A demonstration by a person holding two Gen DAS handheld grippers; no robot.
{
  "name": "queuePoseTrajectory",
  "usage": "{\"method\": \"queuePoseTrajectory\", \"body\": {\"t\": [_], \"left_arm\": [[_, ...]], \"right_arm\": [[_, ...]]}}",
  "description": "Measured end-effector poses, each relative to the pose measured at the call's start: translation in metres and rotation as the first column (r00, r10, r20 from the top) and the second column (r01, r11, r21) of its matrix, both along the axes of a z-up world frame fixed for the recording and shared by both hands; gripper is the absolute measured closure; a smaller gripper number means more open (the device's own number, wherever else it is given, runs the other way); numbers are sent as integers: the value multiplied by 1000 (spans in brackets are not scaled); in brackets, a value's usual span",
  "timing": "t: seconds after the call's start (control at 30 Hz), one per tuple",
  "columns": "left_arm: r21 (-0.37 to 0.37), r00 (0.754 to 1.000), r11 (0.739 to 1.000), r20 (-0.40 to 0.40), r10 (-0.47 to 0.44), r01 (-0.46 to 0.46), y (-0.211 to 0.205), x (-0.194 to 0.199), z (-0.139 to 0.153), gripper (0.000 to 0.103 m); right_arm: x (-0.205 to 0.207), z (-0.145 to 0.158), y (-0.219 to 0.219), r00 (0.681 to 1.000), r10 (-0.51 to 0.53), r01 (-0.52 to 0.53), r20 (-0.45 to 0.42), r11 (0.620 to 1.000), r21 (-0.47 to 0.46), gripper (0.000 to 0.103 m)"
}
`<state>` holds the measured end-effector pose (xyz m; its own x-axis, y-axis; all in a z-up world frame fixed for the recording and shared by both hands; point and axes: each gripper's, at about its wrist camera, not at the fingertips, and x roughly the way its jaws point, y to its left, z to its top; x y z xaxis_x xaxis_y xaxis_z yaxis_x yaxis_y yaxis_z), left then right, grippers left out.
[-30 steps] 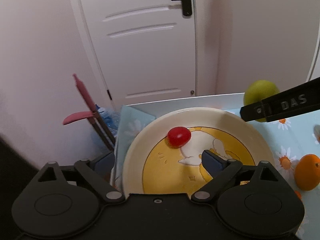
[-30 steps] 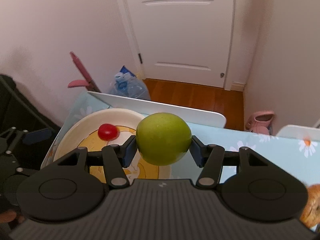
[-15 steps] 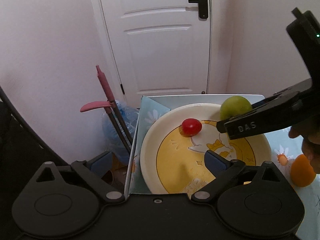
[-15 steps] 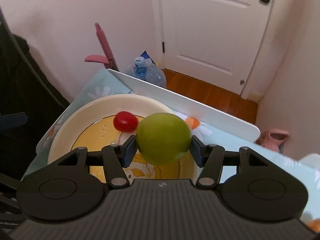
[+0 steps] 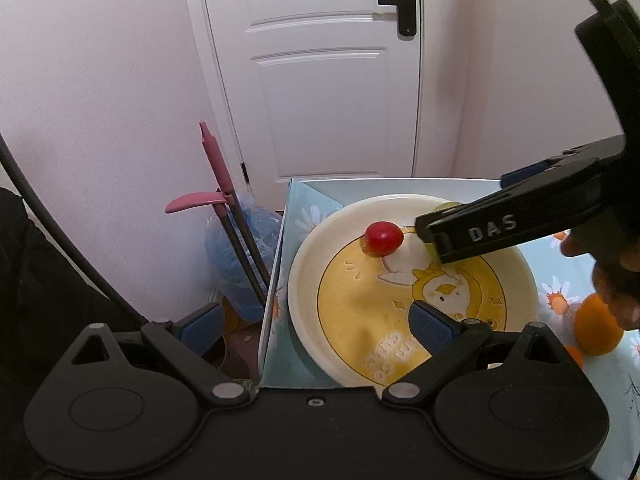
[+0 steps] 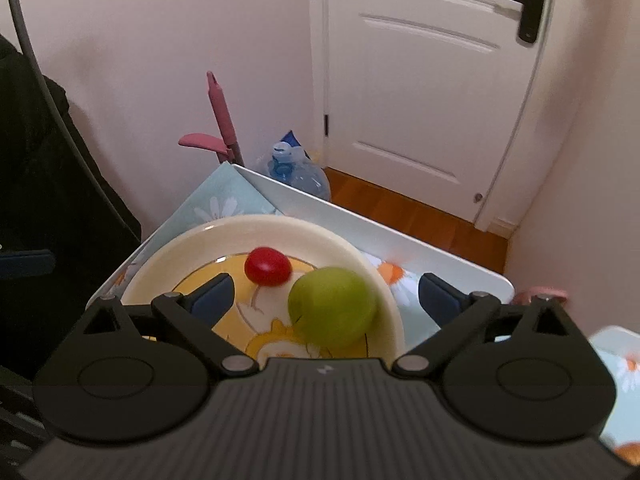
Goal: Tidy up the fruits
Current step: 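Withdraw both open tools from the bowl back toward the loose fruits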
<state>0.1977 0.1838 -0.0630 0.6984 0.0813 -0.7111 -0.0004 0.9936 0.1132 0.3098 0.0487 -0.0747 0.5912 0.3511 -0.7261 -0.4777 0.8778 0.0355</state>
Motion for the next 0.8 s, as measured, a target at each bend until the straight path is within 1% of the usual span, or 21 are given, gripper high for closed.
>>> {"method": "queuePoseTrajectory", "body": {"t": [0.23,0.47,0.63,0.8], "left_arm": [[-11,1000,1000,16,-9,9,1,-6,12,2],[3,997,999,72,-42,42,-7,-20,31,2],[14,993,999,105,-50,49,-22,-37,45,3],[8,989,999,139,-43,42,-46,-60,60,2]], "right_arm": [[-26,23,-19,999,-50,50,6,998,30,0],[-59,48,-45,993,-120,119,3,990,75,0],[-83,64,-72,989,-151,148,14,984,99,0],[-110,74,-111,987,-162,157,22,978,136,0]]}}
